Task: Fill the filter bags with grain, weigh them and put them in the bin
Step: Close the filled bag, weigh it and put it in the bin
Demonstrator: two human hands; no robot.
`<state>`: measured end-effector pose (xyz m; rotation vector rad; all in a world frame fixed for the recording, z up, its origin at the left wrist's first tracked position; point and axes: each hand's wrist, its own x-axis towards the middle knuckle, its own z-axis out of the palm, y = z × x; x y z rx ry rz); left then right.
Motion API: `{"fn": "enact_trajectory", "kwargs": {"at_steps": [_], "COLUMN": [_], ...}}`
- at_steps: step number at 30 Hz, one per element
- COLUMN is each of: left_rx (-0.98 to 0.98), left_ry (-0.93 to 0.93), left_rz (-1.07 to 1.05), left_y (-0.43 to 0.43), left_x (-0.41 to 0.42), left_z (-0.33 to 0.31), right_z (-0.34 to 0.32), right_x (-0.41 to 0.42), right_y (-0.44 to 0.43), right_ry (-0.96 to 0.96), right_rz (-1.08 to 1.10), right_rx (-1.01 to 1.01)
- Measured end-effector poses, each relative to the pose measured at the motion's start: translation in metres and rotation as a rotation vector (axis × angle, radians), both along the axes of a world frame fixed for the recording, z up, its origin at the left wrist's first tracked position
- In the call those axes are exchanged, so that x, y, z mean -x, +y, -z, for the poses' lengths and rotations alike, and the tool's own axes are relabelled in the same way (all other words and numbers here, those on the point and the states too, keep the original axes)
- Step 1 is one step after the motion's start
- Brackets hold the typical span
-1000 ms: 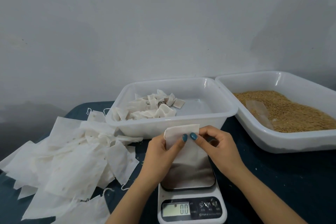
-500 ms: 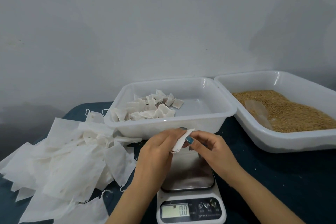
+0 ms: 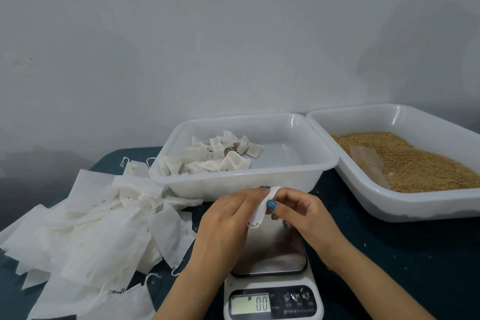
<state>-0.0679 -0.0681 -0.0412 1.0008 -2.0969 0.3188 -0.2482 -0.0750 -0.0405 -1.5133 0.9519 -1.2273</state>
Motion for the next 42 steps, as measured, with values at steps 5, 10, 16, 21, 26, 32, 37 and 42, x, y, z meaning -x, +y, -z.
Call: {"fn": "enact_trajectory", "kwargs": {"at_steps": [5, 10, 16, 21, 26, 32, 37, 42], "left_rx": [0.025, -0.028, -0.153, -0.134, -0.105, -0.081, -0.079, -0.21], "left_ry": [-0.078, -0.058, 0.01, 0.043, 0.049, 0.046, 0.097, 0.145], "left_rz": [-0.008, 0.028, 0.086, 0.083, 0.072, 0.036, -0.008, -0.007], "left_y": [-0.001, 0.002, 0.009, 0.008, 0.007, 0.005, 0.003, 0.009], "left_x": [-0.001, 0.003, 0.004, 0.005, 0.005, 0.004, 0.002, 0.002], "left_z": [0.002, 0.002, -0.004, -0.004, -0.003, 0.0, 0.002, -0.004], "right_z": [0.0, -0.003, -0.002, 0.001, 0.0, 0.002, 0.003, 0.001], "right_x": [0.0, -0.001, 0.001, -0.003, -0.004, -0.006, -0.007, -0.007], "right_y": [0.0, 0.001, 0.002, 0.007, 0.01, 0.009, 0.01, 0.012], "right_ry": [-0.035, -0.052, 0.001, 0.149, 0.278, 0.396, 0.432, 0.475], "right_rz": [-0.033, 0.003, 0.084, 0.15, 0.215, 0.245, 0.245, 0.208], "right_rx": [-0.005, 0.04, 0.217, 0.392, 0.507, 0.623, 0.636, 0.647]}}
